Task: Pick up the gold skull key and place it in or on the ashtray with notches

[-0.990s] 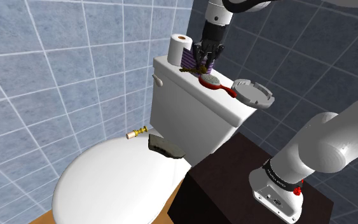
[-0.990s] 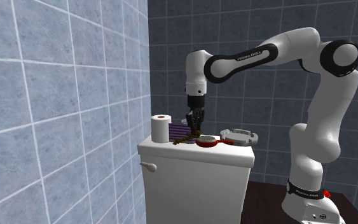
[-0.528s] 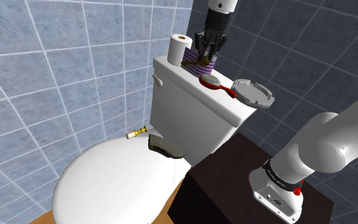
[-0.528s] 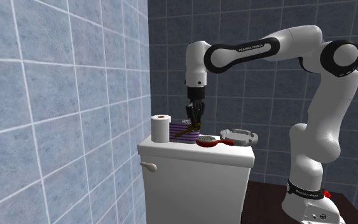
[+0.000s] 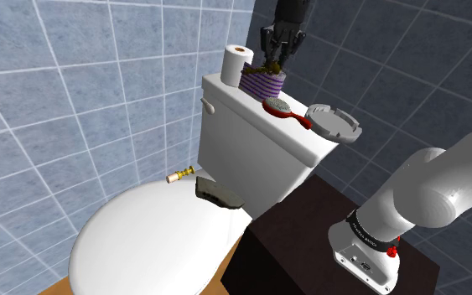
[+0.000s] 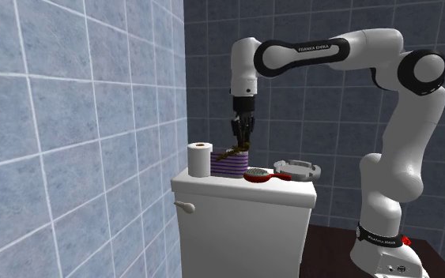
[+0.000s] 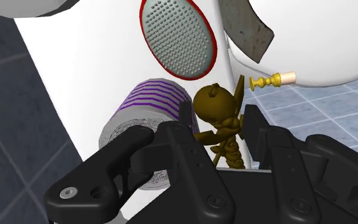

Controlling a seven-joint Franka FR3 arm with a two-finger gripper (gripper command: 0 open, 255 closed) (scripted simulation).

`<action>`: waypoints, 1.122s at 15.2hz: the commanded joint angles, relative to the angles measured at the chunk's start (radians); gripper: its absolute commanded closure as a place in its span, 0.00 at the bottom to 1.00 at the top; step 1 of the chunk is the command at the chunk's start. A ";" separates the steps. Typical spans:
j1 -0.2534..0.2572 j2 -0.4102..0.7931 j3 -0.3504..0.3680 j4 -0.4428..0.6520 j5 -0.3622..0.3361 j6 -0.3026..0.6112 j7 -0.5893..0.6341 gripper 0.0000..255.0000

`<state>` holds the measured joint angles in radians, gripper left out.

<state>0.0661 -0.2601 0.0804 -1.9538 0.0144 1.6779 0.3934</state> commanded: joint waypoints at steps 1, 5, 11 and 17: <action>-0.005 -0.034 -0.010 -0.024 0.000 -0.010 -0.015 1.00; -0.022 -0.172 -0.047 -0.142 -0.008 -0.031 -0.068 1.00; -0.051 -0.370 -0.111 -0.281 -0.041 -0.088 -0.151 1.00; -0.089 -0.553 -0.184 -0.377 -0.100 -0.172 -0.240 1.00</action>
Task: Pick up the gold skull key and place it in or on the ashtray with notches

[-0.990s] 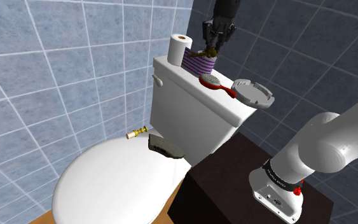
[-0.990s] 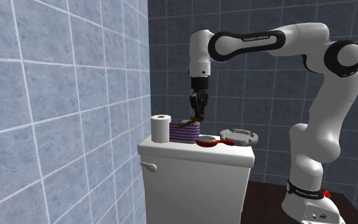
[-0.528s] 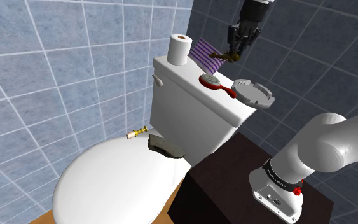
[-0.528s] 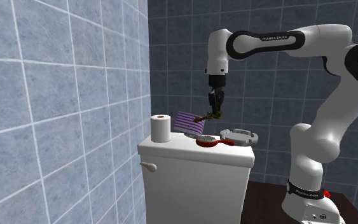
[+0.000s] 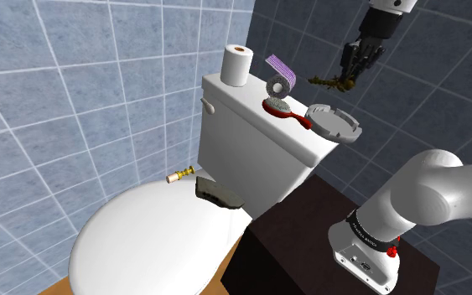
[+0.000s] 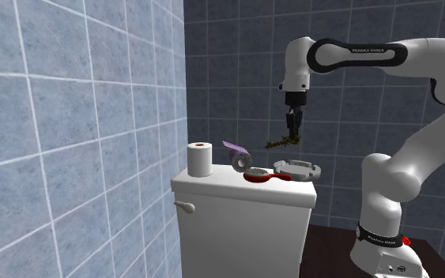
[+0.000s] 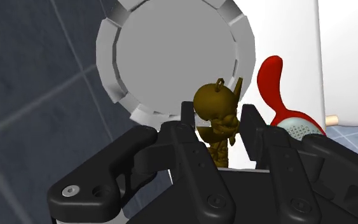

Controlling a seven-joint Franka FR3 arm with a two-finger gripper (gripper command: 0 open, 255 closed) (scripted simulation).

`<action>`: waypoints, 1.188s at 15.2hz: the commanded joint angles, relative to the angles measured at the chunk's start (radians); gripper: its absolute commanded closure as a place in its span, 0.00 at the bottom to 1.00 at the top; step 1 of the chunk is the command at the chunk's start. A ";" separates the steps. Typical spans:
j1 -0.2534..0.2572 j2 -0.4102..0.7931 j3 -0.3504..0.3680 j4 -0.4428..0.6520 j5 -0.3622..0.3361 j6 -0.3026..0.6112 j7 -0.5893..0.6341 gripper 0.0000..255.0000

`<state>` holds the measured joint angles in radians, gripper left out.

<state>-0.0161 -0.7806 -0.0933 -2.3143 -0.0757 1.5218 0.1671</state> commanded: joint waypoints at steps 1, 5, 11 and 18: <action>-0.014 -0.061 -0.024 -0.029 -0.022 -0.032 -0.030 1.00; -0.037 -0.148 -0.066 -0.073 -0.063 -0.070 -0.079 1.00; -0.042 -0.177 -0.074 -0.169 -0.072 -0.003 -0.076 1.00; -0.048 -0.203 -0.086 -0.276 -0.084 0.078 -0.073 1.00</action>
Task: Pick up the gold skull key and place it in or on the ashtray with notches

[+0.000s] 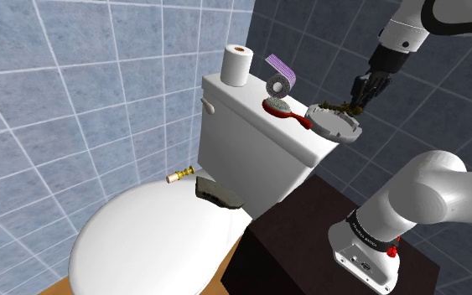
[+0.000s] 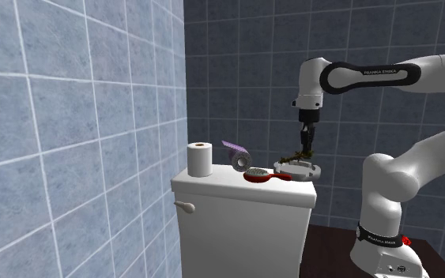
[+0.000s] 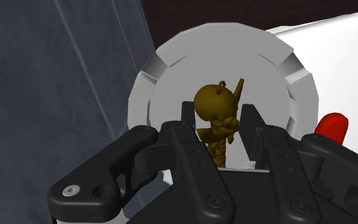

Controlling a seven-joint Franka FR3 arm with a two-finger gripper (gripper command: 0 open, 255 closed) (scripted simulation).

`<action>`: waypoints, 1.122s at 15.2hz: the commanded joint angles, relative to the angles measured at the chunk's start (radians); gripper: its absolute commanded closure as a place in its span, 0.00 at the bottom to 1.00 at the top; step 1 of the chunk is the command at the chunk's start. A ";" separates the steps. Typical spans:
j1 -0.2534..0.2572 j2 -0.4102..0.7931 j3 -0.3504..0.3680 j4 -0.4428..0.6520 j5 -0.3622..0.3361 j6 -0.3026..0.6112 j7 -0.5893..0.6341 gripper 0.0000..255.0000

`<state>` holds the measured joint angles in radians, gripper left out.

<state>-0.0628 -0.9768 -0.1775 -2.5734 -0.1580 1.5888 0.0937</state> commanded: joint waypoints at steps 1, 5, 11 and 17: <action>-0.002 -0.009 -0.003 -0.032 -0.004 0.023 0.001 1.00; -0.004 -0.014 -0.006 -0.056 -0.007 0.043 0.002 1.00; -0.004 -0.013 -0.006 -0.056 -0.007 0.043 0.002 0.00; -0.001 -0.006 -0.001 -0.019 -0.002 0.013 0.001 0.00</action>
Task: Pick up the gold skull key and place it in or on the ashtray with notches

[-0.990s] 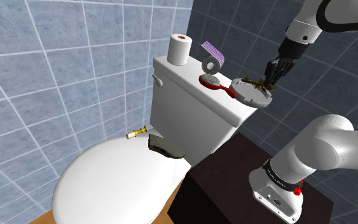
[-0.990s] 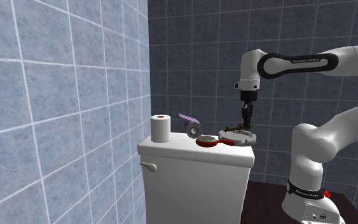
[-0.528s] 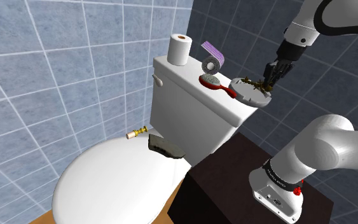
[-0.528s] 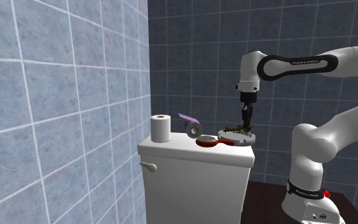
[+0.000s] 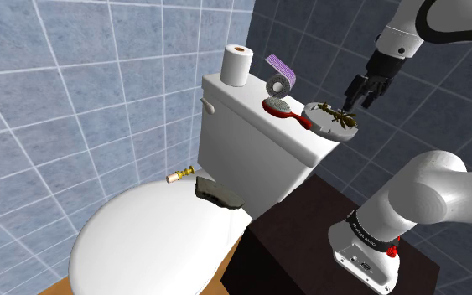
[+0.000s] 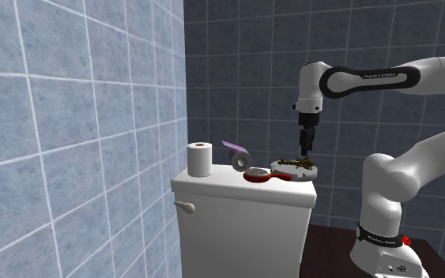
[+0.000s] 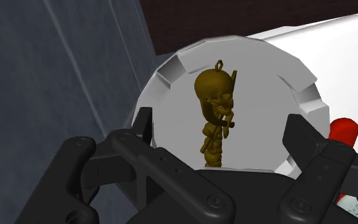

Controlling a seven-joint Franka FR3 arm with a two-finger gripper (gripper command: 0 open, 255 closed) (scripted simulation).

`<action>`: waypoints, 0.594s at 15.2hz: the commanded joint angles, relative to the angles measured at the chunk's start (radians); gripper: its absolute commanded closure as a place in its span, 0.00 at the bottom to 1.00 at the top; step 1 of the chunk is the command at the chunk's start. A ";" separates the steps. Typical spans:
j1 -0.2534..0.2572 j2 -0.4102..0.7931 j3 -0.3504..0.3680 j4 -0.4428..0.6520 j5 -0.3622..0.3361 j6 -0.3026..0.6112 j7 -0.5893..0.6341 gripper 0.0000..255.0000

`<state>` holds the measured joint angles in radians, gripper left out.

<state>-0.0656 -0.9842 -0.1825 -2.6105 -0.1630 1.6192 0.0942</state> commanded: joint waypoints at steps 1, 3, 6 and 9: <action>0.004 0.010 0.008 0.056 0.008 -0.046 0.000 0.00; 0.008 0.029 0.016 0.125 0.016 -0.097 -0.002 0.00; 0.008 0.029 0.016 0.125 0.016 -0.097 -0.002 0.00; 0.008 0.029 0.016 0.125 0.016 -0.097 -0.002 0.00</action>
<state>-0.0574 -0.9559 -0.1666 -2.4857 -0.1471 1.5226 0.0922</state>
